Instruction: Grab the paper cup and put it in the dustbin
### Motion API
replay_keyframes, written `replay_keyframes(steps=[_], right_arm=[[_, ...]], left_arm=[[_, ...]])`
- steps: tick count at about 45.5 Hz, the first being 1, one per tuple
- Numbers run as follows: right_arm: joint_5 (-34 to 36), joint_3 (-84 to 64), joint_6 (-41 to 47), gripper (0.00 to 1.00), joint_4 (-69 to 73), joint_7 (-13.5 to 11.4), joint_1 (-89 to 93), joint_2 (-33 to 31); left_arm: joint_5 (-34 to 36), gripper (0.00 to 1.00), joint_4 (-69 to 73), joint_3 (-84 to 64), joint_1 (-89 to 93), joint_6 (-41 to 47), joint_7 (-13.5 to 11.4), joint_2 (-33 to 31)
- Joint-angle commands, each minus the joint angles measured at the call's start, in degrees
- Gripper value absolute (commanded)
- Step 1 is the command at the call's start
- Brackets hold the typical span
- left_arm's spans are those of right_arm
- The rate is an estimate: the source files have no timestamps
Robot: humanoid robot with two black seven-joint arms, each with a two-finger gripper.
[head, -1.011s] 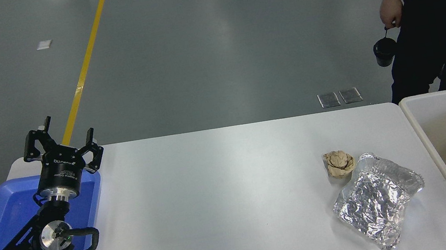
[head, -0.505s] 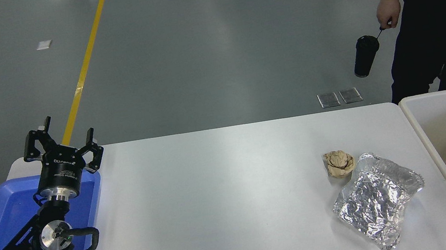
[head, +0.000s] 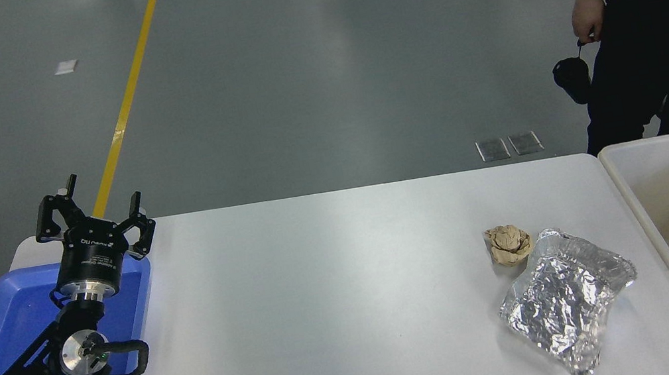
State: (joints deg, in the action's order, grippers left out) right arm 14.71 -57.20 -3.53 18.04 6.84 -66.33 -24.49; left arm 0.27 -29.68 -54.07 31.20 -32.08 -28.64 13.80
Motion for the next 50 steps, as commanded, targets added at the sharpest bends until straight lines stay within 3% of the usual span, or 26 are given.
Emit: replay_keyframes(steps=[1, 20, 35, 50], right_arm=[[-2.4, -12.2, 5.3, 1.0, 14.2, 0.0, -17.7, 0.2], [-3.3, -20.0, 17.5, 1.0, 41.7, -0.1, -43.6, 1.0], [-8.8, -22.9, 27.1, 1.0, 56.4, -0.2, -59.4, 2.7], [-8.9, -23.9, 42.5, 1.0, 70.8, -0.2, -71.7, 3.6]], left_arm=[[0.0, 0.98, 0.0, 0.1, 0.0, 0.0, 0.0, 0.0], [0.0, 0.98, 0.0, 0.0, 0.0, 0.0, 0.0, 0.0], [0.0, 0.98, 0.0, 0.1, 0.0, 0.0, 0.0, 0.0], [0.0, 0.98, 0.1, 0.0, 0.0, 0.0, 0.0, 0.0]])
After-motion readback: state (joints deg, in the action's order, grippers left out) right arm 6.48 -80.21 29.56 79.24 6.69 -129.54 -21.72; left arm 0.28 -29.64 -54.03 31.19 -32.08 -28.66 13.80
